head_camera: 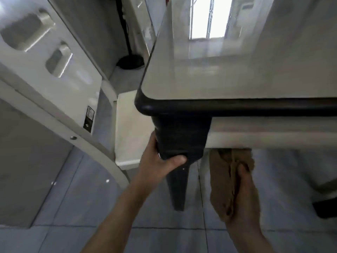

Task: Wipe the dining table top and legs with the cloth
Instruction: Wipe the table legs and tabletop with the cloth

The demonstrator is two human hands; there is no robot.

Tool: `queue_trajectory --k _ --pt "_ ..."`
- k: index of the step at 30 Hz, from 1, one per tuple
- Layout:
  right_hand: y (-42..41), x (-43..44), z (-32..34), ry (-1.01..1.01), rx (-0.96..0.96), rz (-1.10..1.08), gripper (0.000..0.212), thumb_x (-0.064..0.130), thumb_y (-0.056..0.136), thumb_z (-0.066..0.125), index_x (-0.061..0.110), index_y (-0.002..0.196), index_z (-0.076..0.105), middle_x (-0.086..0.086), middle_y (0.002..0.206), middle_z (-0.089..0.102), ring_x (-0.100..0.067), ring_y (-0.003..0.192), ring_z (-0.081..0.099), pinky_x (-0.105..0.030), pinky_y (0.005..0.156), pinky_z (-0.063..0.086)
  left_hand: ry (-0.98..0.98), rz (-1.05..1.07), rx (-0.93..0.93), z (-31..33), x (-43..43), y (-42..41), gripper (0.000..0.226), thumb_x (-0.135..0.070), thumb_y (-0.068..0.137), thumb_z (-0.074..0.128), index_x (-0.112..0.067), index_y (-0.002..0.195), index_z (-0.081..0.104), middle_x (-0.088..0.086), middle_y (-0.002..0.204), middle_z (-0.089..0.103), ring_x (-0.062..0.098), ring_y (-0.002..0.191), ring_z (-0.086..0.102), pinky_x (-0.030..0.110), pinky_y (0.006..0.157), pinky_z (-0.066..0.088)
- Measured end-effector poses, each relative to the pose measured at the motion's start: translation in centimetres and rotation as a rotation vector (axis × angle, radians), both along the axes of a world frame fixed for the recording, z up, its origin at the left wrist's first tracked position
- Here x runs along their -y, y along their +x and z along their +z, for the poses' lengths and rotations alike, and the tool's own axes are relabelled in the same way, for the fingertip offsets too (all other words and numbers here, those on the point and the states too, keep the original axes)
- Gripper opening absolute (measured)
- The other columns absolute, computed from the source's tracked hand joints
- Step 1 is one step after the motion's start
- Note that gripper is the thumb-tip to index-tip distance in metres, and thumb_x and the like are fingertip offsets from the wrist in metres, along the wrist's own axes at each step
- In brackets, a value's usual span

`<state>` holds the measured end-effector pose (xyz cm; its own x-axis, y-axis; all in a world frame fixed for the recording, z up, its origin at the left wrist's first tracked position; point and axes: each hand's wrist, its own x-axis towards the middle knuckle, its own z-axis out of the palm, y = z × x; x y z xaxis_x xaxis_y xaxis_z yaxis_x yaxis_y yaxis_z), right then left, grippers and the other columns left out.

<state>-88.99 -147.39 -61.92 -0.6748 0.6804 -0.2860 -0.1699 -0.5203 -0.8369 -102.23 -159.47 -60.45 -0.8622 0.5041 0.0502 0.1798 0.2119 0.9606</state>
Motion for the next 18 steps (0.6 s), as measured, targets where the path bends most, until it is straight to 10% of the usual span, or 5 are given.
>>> queue_trajectory --k 7,11,13,16,18 --pt "-6.9 3.5 -5.2 0.352 -0.250 -0.004 0.062 0.064 0.087 0.045 0.019 0.127 0.056 0.006 0.119 0.067 -0.004 0.103 0.065 -0.018 0.087 0.054 0.287 -0.076 -0.104 -3.5 -0.9 -1.4 0.060 -0.058 0.056 0.064 -0.032 0.109 0.051 -0.015 0.103 0.064 -0.009 0.092 0.063 0.010 0.073 0.049" --pt "-8.3 4.5 -10.0 0.853 -0.394 -0.141 0.028 0.042 0.098 0.040 0.032 0.119 0.053 0.035 0.121 0.052 0.019 0.113 0.047 0.000 0.096 0.033 0.334 -0.122 -0.179 -4.4 -1.0 -1.9 0.074 -0.060 0.060 0.066 -0.020 0.121 0.056 -0.005 0.113 0.069 0.004 0.103 0.065 0.015 0.080 0.052" --pt "-8.3 3.8 -13.6 1.037 -0.319 -0.146 0.042 0.048 0.100 0.034 0.016 0.109 0.059 0.004 0.114 0.062 -0.003 0.112 0.059 0.009 0.088 0.028 0.338 -0.134 -0.216 -4.5 -0.9 -1.9 0.072 -0.057 0.064 0.075 -0.019 0.122 0.058 -0.005 0.114 0.070 0.004 0.102 0.066 0.013 0.082 0.052" --pt "-8.3 3.5 -15.7 0.477 -0.387 0.089 0.079 0.065 0.035 0.088 0.027 0.100 0.066 -0.004 0.071 0.074 -0.010 0.069 0.072 0.002 0.054 0.043 0.348 -0.144 -0.238 -4.4 -0.6 -1.4 0.066 -0.059 0.070 0.070 -0.022 0.123 0.058 -0.007 0.113 0.070 0.000 0.098 0.067 0.007 0.073 0.051" --pt "-8.3 3.2 -16.1 0.196 -0.490 0.138 0.100 0.056 0.006 0.091 0.022 0.096 0.063 0.000 0.059 0.071 -0.007 0.047 0.066 -0.013 0.041 0.048 0.326 -0.145 -0.237 -4.4 -0.4 -1.2 0.070 -0.063 0.069 0.068 -0.023 0.125 0.056 -0.007 0.114 0.070 0.000 0.098 0.067 0.007 0.073 0.052"
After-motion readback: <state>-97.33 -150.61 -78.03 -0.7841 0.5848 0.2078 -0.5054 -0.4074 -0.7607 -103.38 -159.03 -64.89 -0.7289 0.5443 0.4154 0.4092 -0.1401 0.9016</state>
